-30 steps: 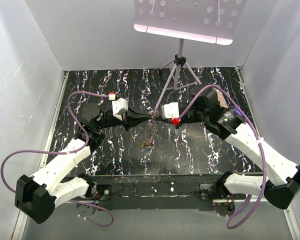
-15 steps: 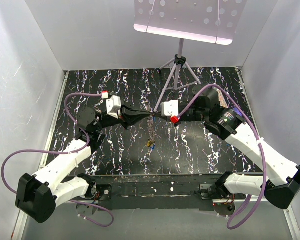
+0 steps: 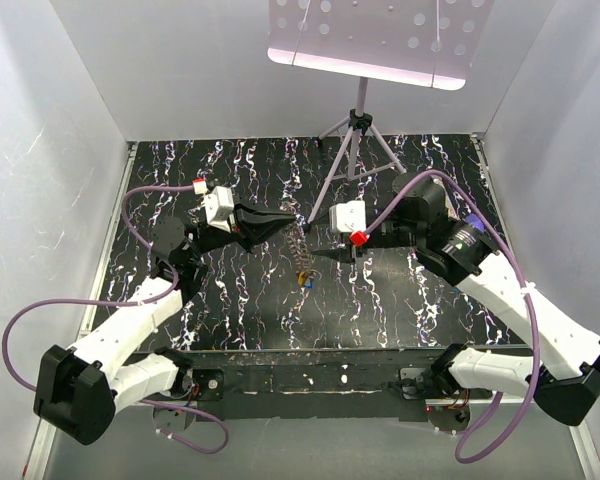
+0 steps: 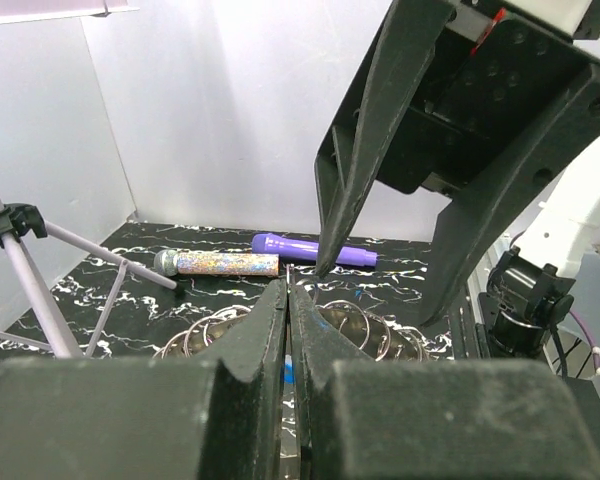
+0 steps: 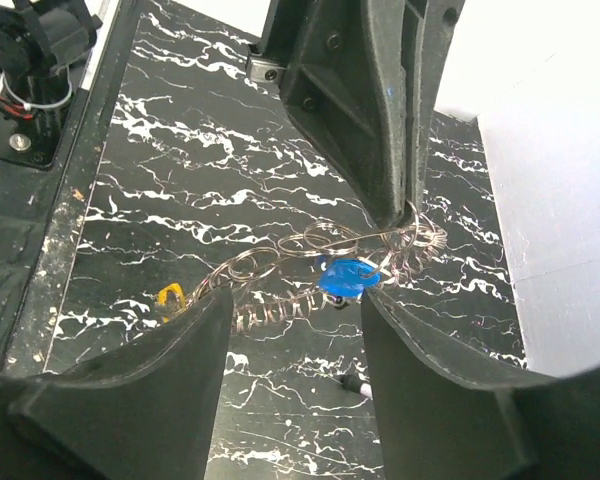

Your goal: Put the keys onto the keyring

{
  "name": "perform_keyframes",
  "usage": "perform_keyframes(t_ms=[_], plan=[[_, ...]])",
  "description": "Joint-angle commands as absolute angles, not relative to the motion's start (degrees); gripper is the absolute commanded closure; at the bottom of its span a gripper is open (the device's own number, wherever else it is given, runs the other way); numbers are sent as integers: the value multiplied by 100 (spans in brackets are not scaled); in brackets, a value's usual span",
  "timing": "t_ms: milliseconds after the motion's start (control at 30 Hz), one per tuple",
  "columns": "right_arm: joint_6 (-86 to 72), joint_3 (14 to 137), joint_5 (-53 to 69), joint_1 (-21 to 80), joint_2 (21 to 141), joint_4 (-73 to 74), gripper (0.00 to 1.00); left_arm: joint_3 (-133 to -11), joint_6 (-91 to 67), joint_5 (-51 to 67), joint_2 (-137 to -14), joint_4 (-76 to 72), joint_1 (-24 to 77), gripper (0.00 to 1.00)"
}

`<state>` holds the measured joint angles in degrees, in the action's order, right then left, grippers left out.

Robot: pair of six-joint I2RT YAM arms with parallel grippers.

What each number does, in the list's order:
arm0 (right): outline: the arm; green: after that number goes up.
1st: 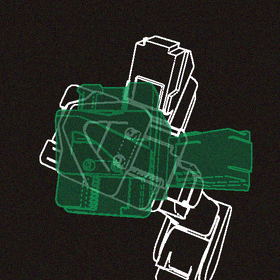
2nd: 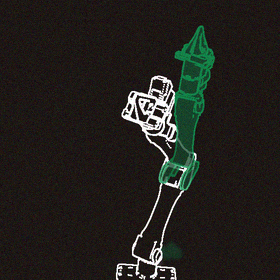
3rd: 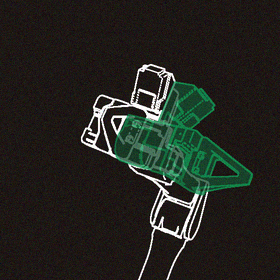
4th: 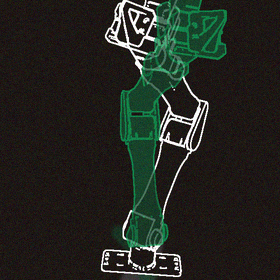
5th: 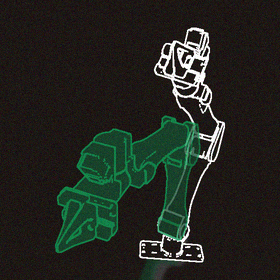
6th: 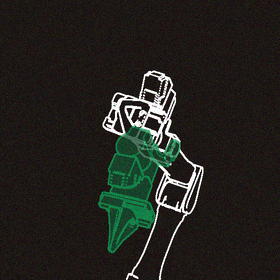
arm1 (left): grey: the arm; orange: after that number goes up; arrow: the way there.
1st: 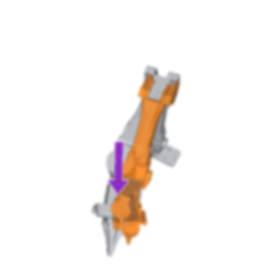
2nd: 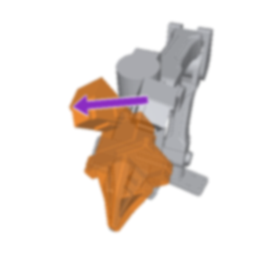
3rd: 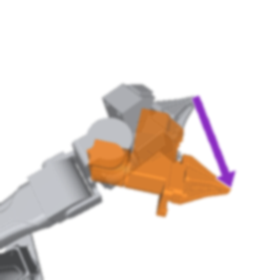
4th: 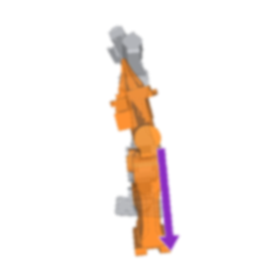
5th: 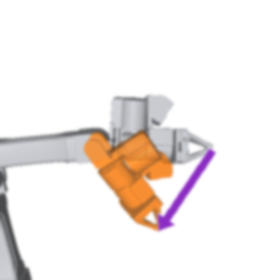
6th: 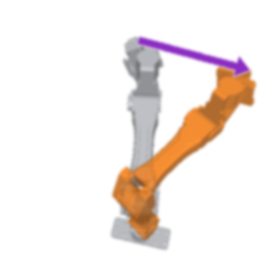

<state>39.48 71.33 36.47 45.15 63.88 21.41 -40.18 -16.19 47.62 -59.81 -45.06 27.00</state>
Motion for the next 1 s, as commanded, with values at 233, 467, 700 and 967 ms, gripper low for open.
perform_keyframes(t_ms=[233,467,700,967], plan=[[987,7566,5464,3087,6538,1731,32,-4175,-2801,5361,-6670,-5790,2505,100],[-123,7831,6214,2523,6846,2256,32,-3903,-4708,4835,-6987,-6881,2443,100],[822,8305,6013,2022,6951,4127,32,-3867,-5317,4711,-6812,-6216,2540,100],[1776,9044,6090,1512,7357,5678,32,-4139,-4914,4553,-6522,-4555,3093,100]])
